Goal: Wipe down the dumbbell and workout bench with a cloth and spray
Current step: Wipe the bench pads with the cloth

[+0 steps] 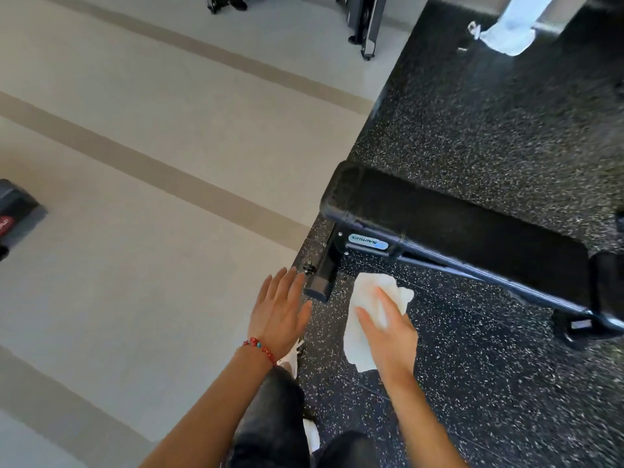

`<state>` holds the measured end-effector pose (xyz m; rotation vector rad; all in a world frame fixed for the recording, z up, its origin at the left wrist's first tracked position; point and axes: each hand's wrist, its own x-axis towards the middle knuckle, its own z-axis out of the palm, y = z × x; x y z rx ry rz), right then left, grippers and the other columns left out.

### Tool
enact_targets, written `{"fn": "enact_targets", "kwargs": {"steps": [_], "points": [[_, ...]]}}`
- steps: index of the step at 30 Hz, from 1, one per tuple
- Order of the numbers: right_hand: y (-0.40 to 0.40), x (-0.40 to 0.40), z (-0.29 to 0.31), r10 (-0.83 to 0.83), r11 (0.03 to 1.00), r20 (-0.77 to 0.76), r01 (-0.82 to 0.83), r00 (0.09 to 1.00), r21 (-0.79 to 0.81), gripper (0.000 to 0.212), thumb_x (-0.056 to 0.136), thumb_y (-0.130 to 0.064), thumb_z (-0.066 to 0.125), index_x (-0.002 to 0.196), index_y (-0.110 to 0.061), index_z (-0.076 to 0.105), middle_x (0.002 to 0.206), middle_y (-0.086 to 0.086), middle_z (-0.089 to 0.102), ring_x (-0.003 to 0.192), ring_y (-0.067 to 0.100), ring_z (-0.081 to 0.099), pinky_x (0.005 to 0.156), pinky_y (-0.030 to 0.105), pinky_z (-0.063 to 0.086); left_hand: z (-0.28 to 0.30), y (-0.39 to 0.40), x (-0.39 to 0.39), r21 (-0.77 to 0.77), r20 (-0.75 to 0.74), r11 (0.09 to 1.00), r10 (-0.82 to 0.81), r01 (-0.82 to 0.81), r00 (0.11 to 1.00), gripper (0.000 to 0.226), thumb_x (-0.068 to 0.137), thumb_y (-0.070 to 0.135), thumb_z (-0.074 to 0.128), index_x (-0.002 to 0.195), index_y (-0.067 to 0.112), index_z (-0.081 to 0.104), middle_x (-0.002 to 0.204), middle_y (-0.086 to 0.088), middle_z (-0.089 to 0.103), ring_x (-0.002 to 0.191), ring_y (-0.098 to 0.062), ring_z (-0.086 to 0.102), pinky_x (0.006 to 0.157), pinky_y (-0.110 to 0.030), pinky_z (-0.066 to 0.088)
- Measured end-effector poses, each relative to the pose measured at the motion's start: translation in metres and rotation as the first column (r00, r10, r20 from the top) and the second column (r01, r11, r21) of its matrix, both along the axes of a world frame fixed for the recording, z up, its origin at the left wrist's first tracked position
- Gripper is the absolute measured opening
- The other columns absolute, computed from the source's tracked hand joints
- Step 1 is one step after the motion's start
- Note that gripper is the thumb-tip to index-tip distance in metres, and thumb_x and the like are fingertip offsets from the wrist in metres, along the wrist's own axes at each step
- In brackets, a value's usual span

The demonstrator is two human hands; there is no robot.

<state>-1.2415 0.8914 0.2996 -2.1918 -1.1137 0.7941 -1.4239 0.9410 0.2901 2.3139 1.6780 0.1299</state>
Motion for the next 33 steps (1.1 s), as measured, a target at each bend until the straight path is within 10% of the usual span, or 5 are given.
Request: {"fn": "enact_targets", "kwargs": {"steps": [14,24,33], "points": [[0.179,0.039,-0.009,-0.049,0.998,-0.048,0.048,0.998,-0.027,0.049,0.079,-0.035,0.07,0.126,-0.033,0.054,0.104,0.012,0.063,0.084,0.019,0.054,0.073,0.013,0.034,-0.01,0.196,0.04,-0.035,0.004,0.997,-0.076,0.076,0.997,0.061,0.099,0.042,0.018,0.121,0.001,0.058,0.12,-0.019,0.062,0.112,-0.037,0.058,0.098,-0.052,0.033],[0.271,0.126,-0.065,0.128,0.977,-0.157,-0.151,0.979,-0.148,0.054,0.078,-0.04,0.068,0.129,-0.038,0.049,0.127,0.004,0.056,0.117,0.021,0.051,0.099,0.031,0.039,-0.048,0.252,0.113,-0.158,-0.026,0.978,0.134,-0.137,0.991,0.068,0.1,0.046,0.012,0.123,0.0,0.056,0.122,-0.02,0.06,0.113,-0.039,0.057,0.099,-0.052,0.033],[0.343,0.187,-0.137,0.302,0.942,-0.048,-0.306,0.952,-0.138,0.049,0.079,-0.035,0.069,0.124,-0.026,0.056,0.113,0.008,0.065,0.103,0.025,0.059,0.085,0.031,0.045,-0.115,0.299,0.175,-0.236,0.003,0.938,0.262,-0.253,0.965,0.071,0.1,0.047,0.013,0.123,-0.005,0.055,0.122,-0.026,0.058,0.113,-0.044,0.055,0.096,-0.06,0.04]]}}
